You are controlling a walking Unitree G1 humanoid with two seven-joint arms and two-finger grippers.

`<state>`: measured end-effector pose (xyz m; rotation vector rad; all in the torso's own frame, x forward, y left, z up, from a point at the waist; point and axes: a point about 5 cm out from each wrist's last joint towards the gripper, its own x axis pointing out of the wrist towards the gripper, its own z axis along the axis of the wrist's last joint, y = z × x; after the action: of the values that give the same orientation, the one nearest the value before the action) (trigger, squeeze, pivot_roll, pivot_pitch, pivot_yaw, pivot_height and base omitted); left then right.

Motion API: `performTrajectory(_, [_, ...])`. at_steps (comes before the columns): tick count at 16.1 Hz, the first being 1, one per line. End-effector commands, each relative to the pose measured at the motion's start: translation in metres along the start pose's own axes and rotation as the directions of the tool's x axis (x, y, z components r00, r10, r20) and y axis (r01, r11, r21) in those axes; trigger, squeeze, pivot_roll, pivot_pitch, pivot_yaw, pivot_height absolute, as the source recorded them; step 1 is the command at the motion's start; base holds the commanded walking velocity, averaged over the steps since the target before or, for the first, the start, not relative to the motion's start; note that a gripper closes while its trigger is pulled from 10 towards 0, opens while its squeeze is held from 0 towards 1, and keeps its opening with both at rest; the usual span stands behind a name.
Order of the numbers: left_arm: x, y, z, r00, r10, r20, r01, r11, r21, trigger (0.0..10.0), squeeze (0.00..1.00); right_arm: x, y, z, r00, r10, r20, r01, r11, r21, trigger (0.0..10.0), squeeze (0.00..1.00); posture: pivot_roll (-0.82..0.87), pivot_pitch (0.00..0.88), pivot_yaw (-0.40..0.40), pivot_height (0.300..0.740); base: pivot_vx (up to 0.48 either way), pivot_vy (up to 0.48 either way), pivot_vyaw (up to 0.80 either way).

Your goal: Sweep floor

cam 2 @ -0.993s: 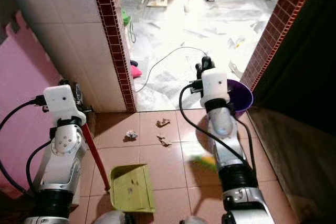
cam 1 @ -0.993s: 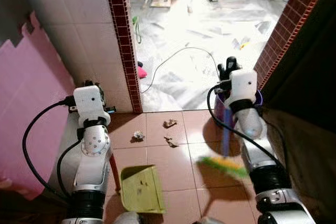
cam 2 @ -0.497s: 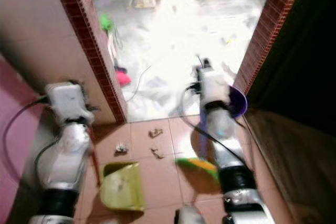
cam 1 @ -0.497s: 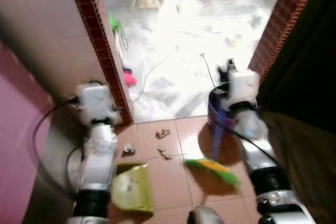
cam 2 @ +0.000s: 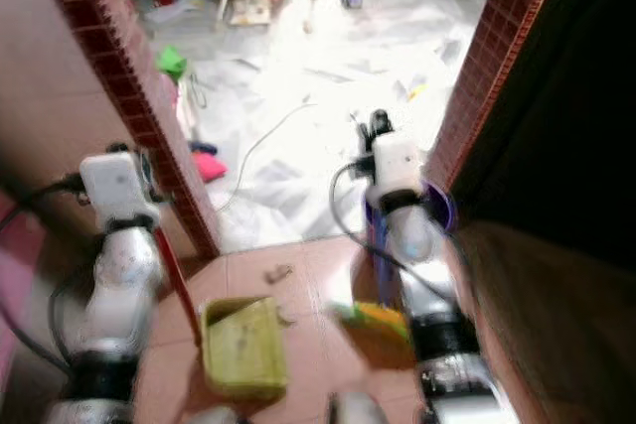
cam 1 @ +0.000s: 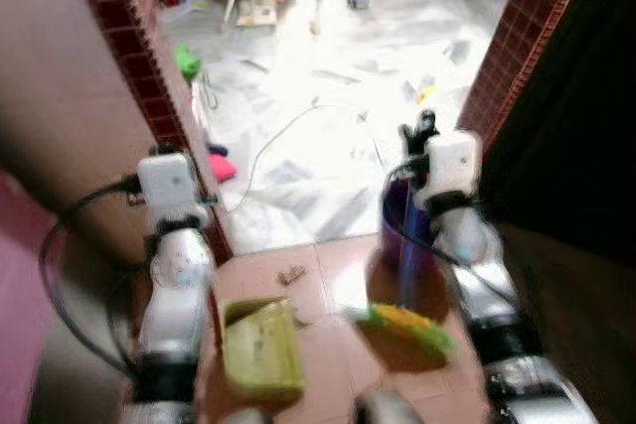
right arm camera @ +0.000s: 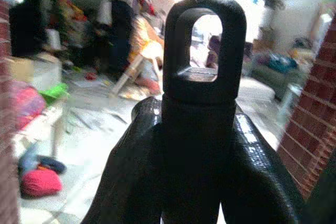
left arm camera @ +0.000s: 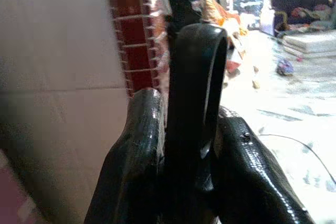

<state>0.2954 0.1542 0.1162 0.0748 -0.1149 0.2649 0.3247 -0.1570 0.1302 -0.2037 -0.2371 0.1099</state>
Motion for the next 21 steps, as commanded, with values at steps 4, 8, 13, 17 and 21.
performTrajectory(4, [0.008,0.008,0.014,0.997,0.027,0.067,-0.028,1.000,0.012,10.0,0.00,0.009,0.006,0.016,0.997,0.027,0.074,-0.026,1.000,-0.011,10.0,0.00,-0.05,0.000,0.030,0.740,0.336,0.343,0.00])
performTrajectory(8, [0.006,0.007,0.012,0.998,0.028,0.064,-0.029,1.000,0.011,10.0,0.00,0.008,0.006,0.016,0.997,0.027,0.073,-0.027,1.000,-0.007,10.0,0.00,-0.05,0.000,0.029,0.740,0.443,0.068,0.00])
performTrajectory(13, [0.004,0.002,0.014,0.996,0.019,0.087,-0.018,1.000,-0.008,10.0,0.00,0.009,0.012,0.016,0.996,0.040,0.074,-0.040,0.999,0.004,10.0,0.00,-0.05,0.000,0.023,0.740,0.253,0.000,0.00])
performTrajectory(17, [0.001,-0.007,0.017,0.994,-0.035,0.108,0.036,0.999,-0.010,10.0,0.00,0.009,0.013,0.015,0.997,0.044,0.069,-0.045,0.999,0.005,10.0,0.00,-0.04,0.000,0.013,0.740,0.000,0.000,0.00])
performTrajectory(21, [-0.010,-0.034,0.011,0.983,-0.151,0.104,0.156,0.987,-0.045,10.0,0.00,0.012,0.014,0.016,0.998,0.035,0.057,-0.035,0.999,-0.009,10.0,0.00,-0.04,0.000,0.001,0.740,0.000,0.000,0.00])
